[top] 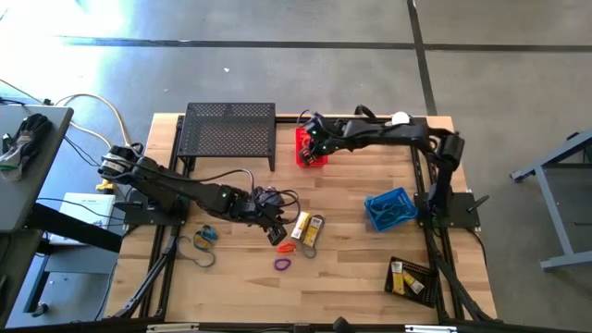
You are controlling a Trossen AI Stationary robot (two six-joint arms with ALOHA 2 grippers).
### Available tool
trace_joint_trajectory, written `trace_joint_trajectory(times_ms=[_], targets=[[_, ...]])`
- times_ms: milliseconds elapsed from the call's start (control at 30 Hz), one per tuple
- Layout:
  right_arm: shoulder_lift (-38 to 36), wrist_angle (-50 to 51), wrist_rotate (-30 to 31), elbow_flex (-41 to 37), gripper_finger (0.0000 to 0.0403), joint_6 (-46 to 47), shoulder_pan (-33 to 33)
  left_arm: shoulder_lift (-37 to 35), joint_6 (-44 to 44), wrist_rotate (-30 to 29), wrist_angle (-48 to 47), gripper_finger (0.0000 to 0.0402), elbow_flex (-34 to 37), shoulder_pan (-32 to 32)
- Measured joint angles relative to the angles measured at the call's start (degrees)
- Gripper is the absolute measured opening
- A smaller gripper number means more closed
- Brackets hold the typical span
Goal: Pick & Place Office Desk Supplies
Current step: Put the violet spring keychain into the red bin, then put the left crayon box into the black bin
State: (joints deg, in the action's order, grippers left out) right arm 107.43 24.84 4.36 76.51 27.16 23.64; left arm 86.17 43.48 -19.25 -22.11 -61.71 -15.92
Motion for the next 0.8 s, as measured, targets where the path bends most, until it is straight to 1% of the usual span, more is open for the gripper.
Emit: trace_joint_trajectory(times_ms=[133, 300, 400, 467, 567, 667, 800], targets=[[0.9, 0.7, 0.2, 0.0, 0.0057, 0.0, 0.4, 0.0, 1.4, 0.0, -0.4, 0.0153, 0.0, -0.3], [0.8, 0.3, 3.1, 0.1, 0.0128, -0.4, 0.7, 0.0, 1.6, -0.4, -0.4, 0.0153, 0.0, -0.9], [0.4, 0.4, 3.1, 0.5, 0.0172, -0.5, 0.9, 0.0, 1.6, -0.4, -0.4, 0.0153, 0.0, -0.9], [-0.6, 1.8, 1.9, 1.5, 0.0197, -1.2, 1.2, 0.0, 1.6, -0.4, -0.4, 0.0153, 0.0, -0.9], [-3.1, 3.2, -3.2, 4.3, 0.022, -5.7, 0.7, 0.0, 1.6, -0.4, -0.8, 0.0153, 0.0, -0.9], [-6.7, 4.3, -12.4, 6.2, 0.0227, -12.6, -1.1, 0.0, 2.3, 0.1, -0.8, 0.0153, 0.0, -0.9], [-12.5, 5.3, -24.6, 6.5, 0.0223, -18.0, -4.2, 0.0, 3.8, 1.8, -1.7, 0.0153, 0.0, -0.9]])
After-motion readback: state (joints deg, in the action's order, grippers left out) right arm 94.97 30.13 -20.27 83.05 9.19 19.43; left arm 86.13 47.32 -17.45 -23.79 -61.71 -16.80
